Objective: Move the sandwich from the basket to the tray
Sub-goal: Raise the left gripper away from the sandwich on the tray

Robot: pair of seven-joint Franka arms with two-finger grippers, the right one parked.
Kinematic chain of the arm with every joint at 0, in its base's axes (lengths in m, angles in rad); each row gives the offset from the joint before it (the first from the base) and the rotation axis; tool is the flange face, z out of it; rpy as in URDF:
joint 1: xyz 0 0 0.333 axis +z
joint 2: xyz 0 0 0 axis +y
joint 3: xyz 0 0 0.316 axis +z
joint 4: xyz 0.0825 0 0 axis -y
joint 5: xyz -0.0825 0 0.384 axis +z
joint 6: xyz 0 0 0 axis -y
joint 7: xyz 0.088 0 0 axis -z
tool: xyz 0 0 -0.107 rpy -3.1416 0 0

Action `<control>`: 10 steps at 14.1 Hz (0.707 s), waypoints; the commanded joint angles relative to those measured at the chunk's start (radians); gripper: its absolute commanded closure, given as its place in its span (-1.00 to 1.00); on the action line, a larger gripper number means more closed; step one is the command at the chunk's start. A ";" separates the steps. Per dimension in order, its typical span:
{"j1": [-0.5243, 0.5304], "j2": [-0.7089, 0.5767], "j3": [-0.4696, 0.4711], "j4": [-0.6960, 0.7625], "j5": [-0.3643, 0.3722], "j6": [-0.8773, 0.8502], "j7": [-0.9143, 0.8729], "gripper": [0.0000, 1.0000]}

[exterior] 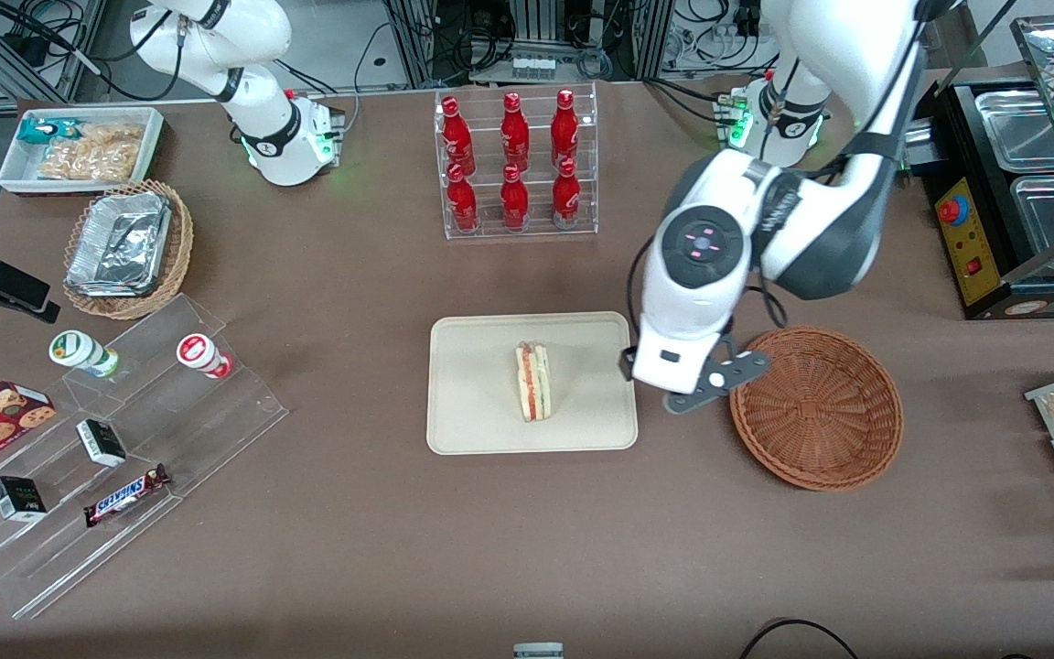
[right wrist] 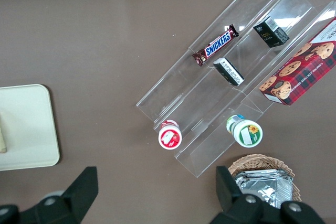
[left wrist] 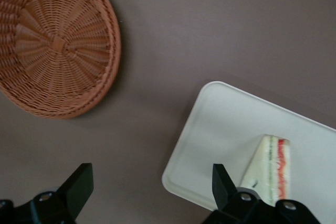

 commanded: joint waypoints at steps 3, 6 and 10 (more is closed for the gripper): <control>0.152 -0.186 -0.007 -0.153 -0.070 -0.104 0.287 -1.00; 0.265 -0.330 -0.007 -0.243 -0.139 -0.142 0.544 -1.00; 0.374 -0.450 -0.007 -0.277 -0.132 -0.219 0.828 -1.00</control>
